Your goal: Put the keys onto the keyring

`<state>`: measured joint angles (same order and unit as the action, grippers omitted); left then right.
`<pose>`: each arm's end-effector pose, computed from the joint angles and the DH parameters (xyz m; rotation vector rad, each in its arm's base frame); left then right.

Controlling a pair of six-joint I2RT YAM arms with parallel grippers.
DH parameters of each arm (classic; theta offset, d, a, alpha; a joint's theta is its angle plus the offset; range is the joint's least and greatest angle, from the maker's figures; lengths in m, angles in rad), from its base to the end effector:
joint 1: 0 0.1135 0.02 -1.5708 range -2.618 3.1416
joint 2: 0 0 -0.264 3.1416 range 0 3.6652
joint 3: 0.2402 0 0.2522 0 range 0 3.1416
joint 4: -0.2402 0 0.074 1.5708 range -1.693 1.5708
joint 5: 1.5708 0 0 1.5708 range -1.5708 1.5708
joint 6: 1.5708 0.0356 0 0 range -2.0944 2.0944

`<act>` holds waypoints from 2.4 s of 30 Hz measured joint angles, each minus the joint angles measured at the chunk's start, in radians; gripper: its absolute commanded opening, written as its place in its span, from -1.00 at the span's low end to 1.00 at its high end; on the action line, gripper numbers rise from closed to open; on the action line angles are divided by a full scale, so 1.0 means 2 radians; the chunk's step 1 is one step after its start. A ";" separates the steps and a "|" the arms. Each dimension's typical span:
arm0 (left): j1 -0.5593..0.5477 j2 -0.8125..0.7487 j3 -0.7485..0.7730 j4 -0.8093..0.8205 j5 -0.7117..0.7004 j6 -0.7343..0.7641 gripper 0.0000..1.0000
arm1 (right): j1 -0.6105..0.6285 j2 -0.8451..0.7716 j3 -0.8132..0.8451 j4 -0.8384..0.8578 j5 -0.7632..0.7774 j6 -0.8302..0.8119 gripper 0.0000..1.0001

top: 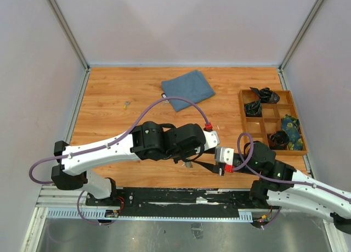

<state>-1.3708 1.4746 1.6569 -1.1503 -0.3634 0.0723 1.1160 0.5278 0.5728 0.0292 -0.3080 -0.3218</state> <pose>0.0691 -0.2773 0.3913 1.5122 1.9305 -0.1019 0.0525 0.1319 0.3254 -1.2090 0.9902 0.8627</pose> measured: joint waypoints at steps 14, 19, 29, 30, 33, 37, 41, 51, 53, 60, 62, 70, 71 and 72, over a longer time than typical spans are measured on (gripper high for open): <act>0.000 -0.019 0.000 0.012 0.013 0.000 -0.99 | 0.076 0.040 0.000 0.044 0.167 -0.071 -0.27; 0.000 -0.024 0.000 0.015 0.014 0.000 -0.99 | 0.077 0.040 -0.001 0.055 0.181 -0.075 -0.32; 0.000 -0.024 0.000 0.020 0.018 -0.001 -0.99 | 0.077 0.051 -0.001 0.065 0.176 -0.074 -0.48; 0.000 -0.024 0.000 0.021 0.018 0.000 -0.99 | 0.077 0.051 -0.001 0.066 0.176 -0.073 -0.49; 0.000 -0.024 0.000 0.022 0.020 -0.001 -0.99 | 0.077 0.051 -0.001 0.066 0.176 -0.073 -0.49; 0.000 -0.024 0.000 0.022 0.022 -0.001 -0.99 | 0.077 0.053 -0.001 0.067 0.175 -0.072 -0.50; 0.000 -0.025 0.000 0.022 0.023 0.000 -0.99 | 0.077 0.054 -0.001 0.071 0.172 -0.070 -0.54; 0.001 -0.026 0.000 0.022 0.025 0.000 -0.99 | 0.079 0.061 0.000 0.073 0.169 -0.066 -0.99; 0.001 -0.026 0.000 0.022 0.025 0.000 -0.97 | 0.080 0.062 0.000 0.072 0.170 -0.066 -0.99; 0.000 -0.045 -0.020 0.049 0.027 0.003 -0.49 | 0.080 0.046 0.001 0.064 0.170 -0.062 -0.99; 0.000 -0.065 -0.035 0.069 0.031 0.003 -0.42 | 0.080 0.038 0.001 0.060 0.170 -0.060 -0.99; 0.000 -0.172 -0.101 0.170 0.043 -0.001 -0.33 | 0.080 -0.002 0.001 0.064 0.165 -0.041 -0.99; 0.000 -0.183 -0.111 0.185 0.044 -0.001 -0.32 | 0.080 -0.006 0.001 0.066 0.164 -0.037 -0.99; 0.000 -0.194 -0.121 0.200 0.046 -0.003 -0.32 | 0.080 -0.008 0.001 0.068 0.162 -0.035 -0.99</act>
<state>-1.3701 1.0866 1.4143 -0.7509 -0.2722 0.0669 1.2758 0.5121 0.5747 0.1650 0.0154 -0.3912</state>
